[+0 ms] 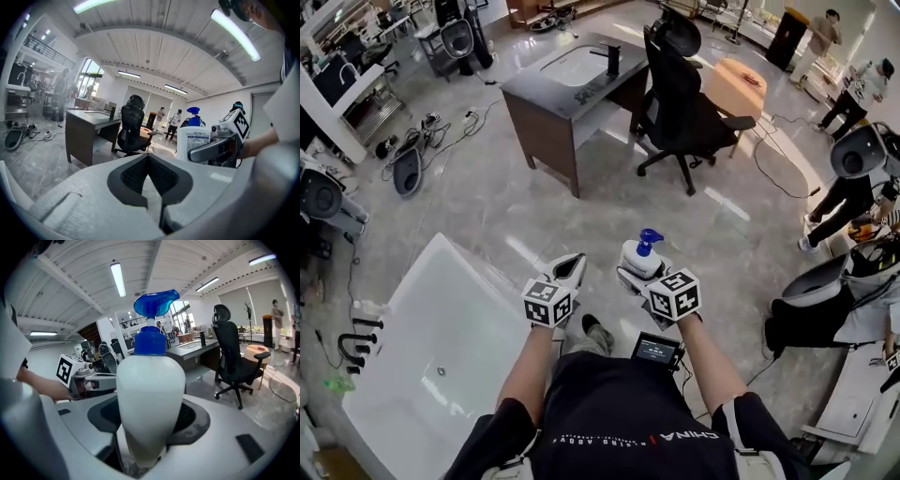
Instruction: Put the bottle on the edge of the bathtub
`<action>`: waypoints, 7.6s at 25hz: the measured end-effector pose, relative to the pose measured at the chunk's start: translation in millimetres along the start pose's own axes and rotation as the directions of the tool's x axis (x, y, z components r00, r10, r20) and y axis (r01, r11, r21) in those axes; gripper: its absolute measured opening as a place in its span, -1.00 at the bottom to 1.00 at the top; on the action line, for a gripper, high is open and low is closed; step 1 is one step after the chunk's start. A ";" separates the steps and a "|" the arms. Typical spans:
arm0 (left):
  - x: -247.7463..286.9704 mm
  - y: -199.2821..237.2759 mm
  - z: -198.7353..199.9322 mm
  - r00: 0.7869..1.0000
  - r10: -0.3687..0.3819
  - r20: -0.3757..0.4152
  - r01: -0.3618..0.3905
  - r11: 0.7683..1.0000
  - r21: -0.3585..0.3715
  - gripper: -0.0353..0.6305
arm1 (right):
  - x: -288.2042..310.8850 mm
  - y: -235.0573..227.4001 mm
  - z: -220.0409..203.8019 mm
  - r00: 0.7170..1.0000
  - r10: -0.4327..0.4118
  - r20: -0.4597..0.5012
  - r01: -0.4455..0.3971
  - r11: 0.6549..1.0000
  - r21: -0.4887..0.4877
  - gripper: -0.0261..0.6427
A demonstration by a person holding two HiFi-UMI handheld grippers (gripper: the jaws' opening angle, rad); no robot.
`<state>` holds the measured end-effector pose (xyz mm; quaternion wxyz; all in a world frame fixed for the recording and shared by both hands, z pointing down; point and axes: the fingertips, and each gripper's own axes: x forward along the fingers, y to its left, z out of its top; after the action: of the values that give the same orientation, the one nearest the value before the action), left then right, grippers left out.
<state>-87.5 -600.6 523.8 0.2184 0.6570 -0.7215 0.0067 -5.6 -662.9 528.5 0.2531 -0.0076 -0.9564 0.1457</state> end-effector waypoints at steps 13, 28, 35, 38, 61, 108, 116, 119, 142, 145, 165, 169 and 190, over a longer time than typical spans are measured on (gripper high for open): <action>-12.1 161.8 58.3 0.979 0.194 0.068 -0.190 0.980 -0.054 -0.87 | 161.6 2.1 109.1 0.984 0.167 -0.053 -0.173 0.977 -0.124 -0.11; -70.0 311.7 79.0 0.849 0.519 0.100 -0.488 0.842 -0.229 -0.87 | 330.8 63.1 186.2 0.872 0.441 -0.215 -0.486 0.834 -0.262 -0.11; -68.0 384.6 116.3 0.759 0.641 0.114 -0.595 0.754 -0.278 -0.87 | 407.4 77.5 243.5 0.787 0.556 -0.268 -0.616 0.724 -0.310 -0.11; -62.8 408.0 128.3 0.725 0.679 0.113 -0.628 0.719 -0.297 -0.87 | 433.8 78.2 260.4 0.752 0.589 -0.295 -0.659 0.685 -0.312 -0.11; -182.3 501.4 63.3 0.398 0.917 -0.014 -0.807 0.343 -0.480 -0.87 | 560.6 196.0 243.2 0.486 0.686 -0.542 -0.874 0.398 -0.279 -0.11; -406.8 652.5 -215.4 0.108 0.976 -0.190 -0.690 -0.064 -0.721 -0.87 | 824.5 565.7 -60.3 0.239 0.575 -0.782 -0.948 -0.035 -0.316 -0.11; -407.9 651.9 -223.9 0.095 0.970 -0.225 -0.678 -0.102 -0.727 -0.87 | 822.5 567.6 -64.9 0.245 0.594 -0.767 -0.901 -0.153 -0.406 -0.11; -407.1 657.0 -220.1 0.097 0.971 -0.220 -0.677 -0.097 -0.729 -0.87 | 819.6 567.2 -64.6 0.245 0.595 -0.765 -0.893 -0.168 -0.417 -0.11; -412.0 653.9 -207.3 0.108 0.968 -0.225 -0.690 -0.090 -0.718 -0.87 | 813.3 548.0 -72.9 0.241 0.503 -0.830 -0.888 -0.230 -0.398 0.15; -411.6 650.7 -204.2 0.108 0.968 -0.227 -0.693 -0.090 -0.715 -0.87 | 812.4 545.3 -69.5 0.246 0.503 -0.829 -0.888 -0.225 -0.400 0.15; -401.7 624.4 -126.1 0.172 0.962 -0.213 -0.737 -0.018 -0.675 -0.87 | 773.5 483.0 65.6 0.357 0.378 -0.854 -0.877 -0.179 -0.446 -0.89; -395.3 620.2 -95.4 0.211 0.957 -0.198 -0.769 0.037 -0.638 -0.87 | 739.3 491.2 96.3 0.297 0.376 -0.878 -0.916 -0.147 -0.373 -0.89; -376.9 601.7 -34.1 0.213 0.970 -0.114 -0.820 0.114 -0.560 -0.87 | 702.0 468.0 168.4 0.305 0.451 -0.839 -0.918 -0.096 -0.385 -0.89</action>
<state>-633.7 -152.1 599.4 0.2268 -0.0160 -0.9629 -0.1454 -727.2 -199.2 594.9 0.2983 -0.6846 -0.6144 -0.2546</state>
